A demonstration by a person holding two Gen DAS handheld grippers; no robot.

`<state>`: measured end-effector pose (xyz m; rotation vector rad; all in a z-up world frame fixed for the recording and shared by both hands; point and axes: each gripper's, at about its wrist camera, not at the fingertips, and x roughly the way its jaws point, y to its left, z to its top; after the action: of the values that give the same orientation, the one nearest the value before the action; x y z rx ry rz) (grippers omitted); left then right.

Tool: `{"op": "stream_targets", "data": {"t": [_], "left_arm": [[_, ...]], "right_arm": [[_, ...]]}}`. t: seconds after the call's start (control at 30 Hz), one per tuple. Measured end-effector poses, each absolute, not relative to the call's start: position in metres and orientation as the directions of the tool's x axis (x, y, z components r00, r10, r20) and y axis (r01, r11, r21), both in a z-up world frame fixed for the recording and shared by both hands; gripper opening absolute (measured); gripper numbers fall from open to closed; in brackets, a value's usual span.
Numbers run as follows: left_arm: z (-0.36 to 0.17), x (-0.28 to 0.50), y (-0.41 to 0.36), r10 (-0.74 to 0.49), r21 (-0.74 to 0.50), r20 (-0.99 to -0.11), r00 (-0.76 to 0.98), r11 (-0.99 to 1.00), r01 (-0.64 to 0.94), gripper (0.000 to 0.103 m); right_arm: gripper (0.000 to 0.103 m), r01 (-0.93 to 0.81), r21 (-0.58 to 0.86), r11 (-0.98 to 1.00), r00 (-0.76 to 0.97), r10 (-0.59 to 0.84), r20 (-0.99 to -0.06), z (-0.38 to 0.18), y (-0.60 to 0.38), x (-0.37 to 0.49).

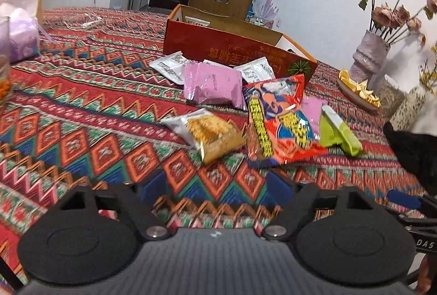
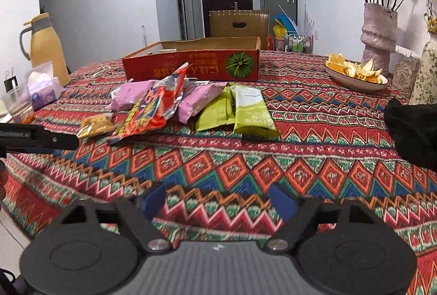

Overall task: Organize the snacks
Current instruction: 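Grasp a crispy-cake packet with the left tool while the right tool grasps a green-and-white bar packet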

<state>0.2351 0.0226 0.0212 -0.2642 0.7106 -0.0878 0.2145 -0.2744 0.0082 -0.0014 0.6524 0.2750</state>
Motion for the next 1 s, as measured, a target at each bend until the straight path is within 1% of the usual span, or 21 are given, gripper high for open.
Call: {"op": "stream_targets", "data": {"t": [0.1,0.23,0.3,0.33,0.4,0.47,0.53,0.57,0.67,0.73,0.83,1.0], "left_arm": [[0.023,0.250,0.022,-0.173,-0.273,-0.628,0.758,0.962,-0.007,0.080],[0.022,0.273,0.023,-0.178,-0.284,-0.632,0.754,0.959,-0.012,0.080],[0.021,0.284,0.022,-0.180,-0.291,-0.635,0.751,0.956,-0.017,0.080],[0.019,0.289,0.022,-0.181,-0.294,-0.639,0.748,0.956,-0.020,0.079],[0.013,0.300,0.021,-0.169,-0.286,-0.656,0.736,0.958,-0.035,0.069],[0.012,0.306,0.018,-0.140,-0.246,-0.651,0.746,0.969,-0.033,0.062],[0.012,0.312,0.018,-0.129,-0.233,-0.647,0.752,0.972,-0.033,0.059],[0.011,0.315,0.019,-0.128,-0.231,-0.645,0.753,0.972,-0.033,0.054],[0.011,0.323,0.020,-0.117,-0.210,-0.644,0.756,0.977,-0.028,0.043],[0.011,0.325,0.021,-0.123,-0.208,-0.642,0.757,0.978,-0.017,0.040],[0.011,0.327,0.020,-0.126,-0.205,-0.640,0.758,0.979,-0.010,0.039],[0.013,0.326,0.022,-0.128,-0.208,-0.642,0.756,0.978,-0.012,0.039]], "right_arm": [[0.077,-0.245,0.084,0.966,0.767,0.246,-0.593,0.011,-0.277,0.230],[0.069,-0.225,0.081,0.971,0.781,0.229,-0.581,0.016,-0.281,0.258],[0.069,-0.219,0.080,0.972,0.786,0.225,-0.575,0.018,-0.282,0.274],[0.068,-0.222,0.079,0.972,0.786,0.226,-0.575,0.019,-0.282,0.283],[0.066,-0.222,0.069,0.973,0.788,0.221,-0.575,0.019,-0.282,0.300],[0.061,-0.227,0.067,0.972,0.785,0.223,-0.578,0.019,-0.281,0.319],[0.059,-0.228,0.071,0.971,0.781,0.226,-0.582,0.017,-0.281,0.335],[0.058,-0.228,0.072,0.971,0.778,0.226,-0.586,0.015,-0.281,0.344],[0.054,-0.214,0.086,0.973,0.766,0.222,-0.604,0.009,-0.282,0.370],[0.051,-0.216,0.099,0.971,0.759,0.231,-0.609,0.005,-0.281,0.382],[0.041,-0.214,0.094,0.972,0.744,0.225,-0.629,-0.001,-0.276,0.397],[0.038,-0.220,0.070,0.973,0.741,0.213,-0.637,-0.005,-0.271,0.398]]}}
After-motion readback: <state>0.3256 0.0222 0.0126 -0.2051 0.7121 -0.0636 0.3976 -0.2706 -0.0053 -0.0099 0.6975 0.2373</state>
